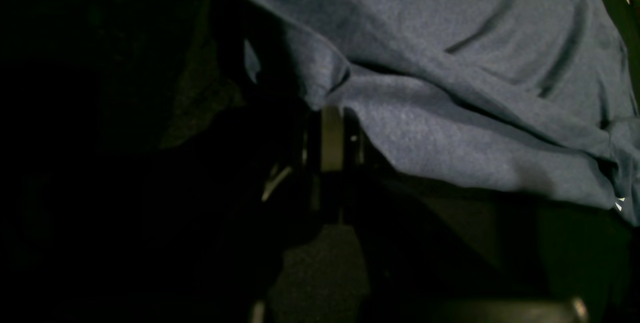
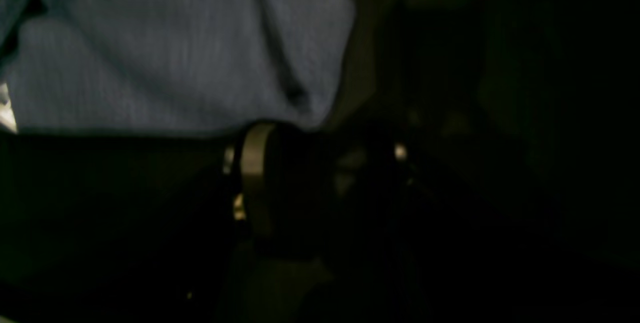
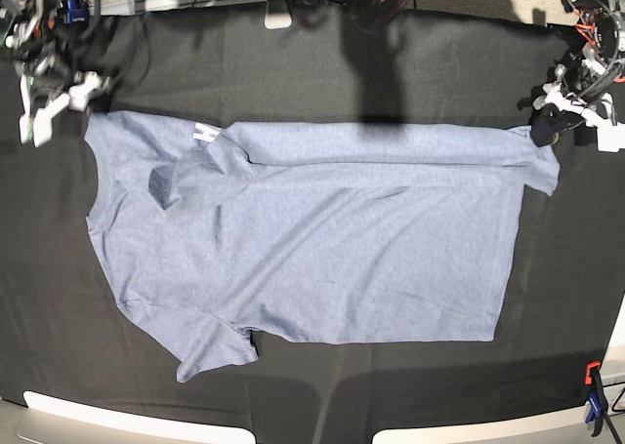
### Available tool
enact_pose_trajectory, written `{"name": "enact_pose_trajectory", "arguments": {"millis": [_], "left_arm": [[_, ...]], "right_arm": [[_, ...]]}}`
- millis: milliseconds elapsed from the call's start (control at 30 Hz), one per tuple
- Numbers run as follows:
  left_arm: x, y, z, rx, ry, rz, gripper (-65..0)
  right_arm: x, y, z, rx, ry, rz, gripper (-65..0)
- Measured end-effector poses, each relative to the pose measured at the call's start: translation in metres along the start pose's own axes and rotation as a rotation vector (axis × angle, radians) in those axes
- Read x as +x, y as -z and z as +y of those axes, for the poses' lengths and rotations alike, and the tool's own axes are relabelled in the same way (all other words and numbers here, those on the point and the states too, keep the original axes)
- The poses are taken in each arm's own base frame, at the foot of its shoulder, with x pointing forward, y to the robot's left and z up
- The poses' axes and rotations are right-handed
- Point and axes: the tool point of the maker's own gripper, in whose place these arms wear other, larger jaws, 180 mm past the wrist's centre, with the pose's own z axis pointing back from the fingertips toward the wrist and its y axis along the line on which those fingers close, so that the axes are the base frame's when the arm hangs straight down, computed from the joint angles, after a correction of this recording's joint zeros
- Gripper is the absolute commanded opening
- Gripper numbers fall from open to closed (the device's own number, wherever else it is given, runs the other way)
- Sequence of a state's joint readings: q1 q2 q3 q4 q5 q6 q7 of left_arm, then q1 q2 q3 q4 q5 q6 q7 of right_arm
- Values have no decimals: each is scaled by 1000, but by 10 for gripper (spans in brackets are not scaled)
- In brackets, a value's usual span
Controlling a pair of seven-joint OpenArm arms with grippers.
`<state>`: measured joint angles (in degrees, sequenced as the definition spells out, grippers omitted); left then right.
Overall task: Layout the t-shirt on the table in an organized manner, then fold the t-shirt properly
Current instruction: 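Lift both shoulder corners and stretch the shirt flat, then release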
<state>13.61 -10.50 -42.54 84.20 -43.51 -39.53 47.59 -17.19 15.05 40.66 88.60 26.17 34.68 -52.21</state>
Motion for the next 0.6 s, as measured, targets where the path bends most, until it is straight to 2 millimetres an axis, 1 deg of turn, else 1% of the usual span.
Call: {"name": "enact_pose_trajectory", "arguments": {"millis": [133, 233, 467, 500, 533, 600], "left_arm": [[0, 0, 0, 0, 0, 1, -650], [-1, 0, 0, 0, 0, 4, -650], [-1, 0, 0, 1, 0, 5, -650], [-1, 0, 0, 1, 0, 5, -650], [-1, 0, 0, 1, 0, 5, -650], [-1, 0, 0, 1, 0, 5, -650]], "right_arm": [[7, 11, 16, 65, 12, -20, -376], [12, 16, 24, 84, -1, -26, -376], [20, 16, 34, 141, 34, -56, -383], [20, 16, 34, 142, 35, -57, -413], [20, 16, 34, 142, 34, -54, -460], [18, 16, 36, 145, 36, -46, -577]]}}
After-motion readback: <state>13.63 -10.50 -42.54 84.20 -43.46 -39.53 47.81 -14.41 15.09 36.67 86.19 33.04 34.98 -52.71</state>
